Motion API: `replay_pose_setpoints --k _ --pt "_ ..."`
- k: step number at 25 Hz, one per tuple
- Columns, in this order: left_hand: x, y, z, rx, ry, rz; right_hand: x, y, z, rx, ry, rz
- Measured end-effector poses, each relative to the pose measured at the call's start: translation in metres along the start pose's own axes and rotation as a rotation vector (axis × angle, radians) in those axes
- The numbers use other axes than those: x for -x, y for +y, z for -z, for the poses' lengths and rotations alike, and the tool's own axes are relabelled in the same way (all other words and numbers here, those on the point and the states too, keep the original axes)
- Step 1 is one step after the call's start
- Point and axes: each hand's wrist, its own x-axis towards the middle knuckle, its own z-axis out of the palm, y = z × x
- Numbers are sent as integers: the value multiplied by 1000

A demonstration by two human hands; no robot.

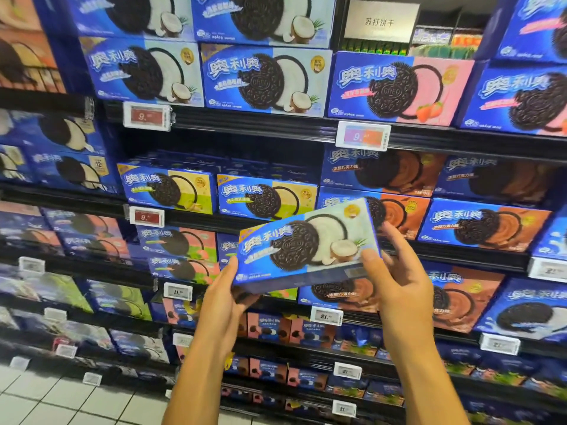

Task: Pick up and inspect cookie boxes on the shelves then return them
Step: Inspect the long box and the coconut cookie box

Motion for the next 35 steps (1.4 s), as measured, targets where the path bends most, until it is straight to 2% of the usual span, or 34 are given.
replay_pose_setpoints --k 3,8,11,14,20,26,32,35 --pt "10 23 -9 -30 -30 -108 -5 -3 11 37 21 -57" --pt "26 63 -26 -202 -257 -310 -13 -21 13 121 75 -119" --pt "29 77 -35 -306 -222 -386 -18 -31 9 189 140 -95" --pt "28 81 -42 -295 -151 -411 -24 -36 9 227 218 -79" --pt "28 82 -43 -304 -188 -430 -26 -44 10 214 205 -69" --pt "29 85 -39 -243 -283 -352 -26 -43 12 35 151 -47" --pt "18 74 -46 -166 -269 -435 -32 -27 17 -210 36 -12" --pt "14 71 -44 -94 -313 -445 -33 -24 22 -303 -30 -20"
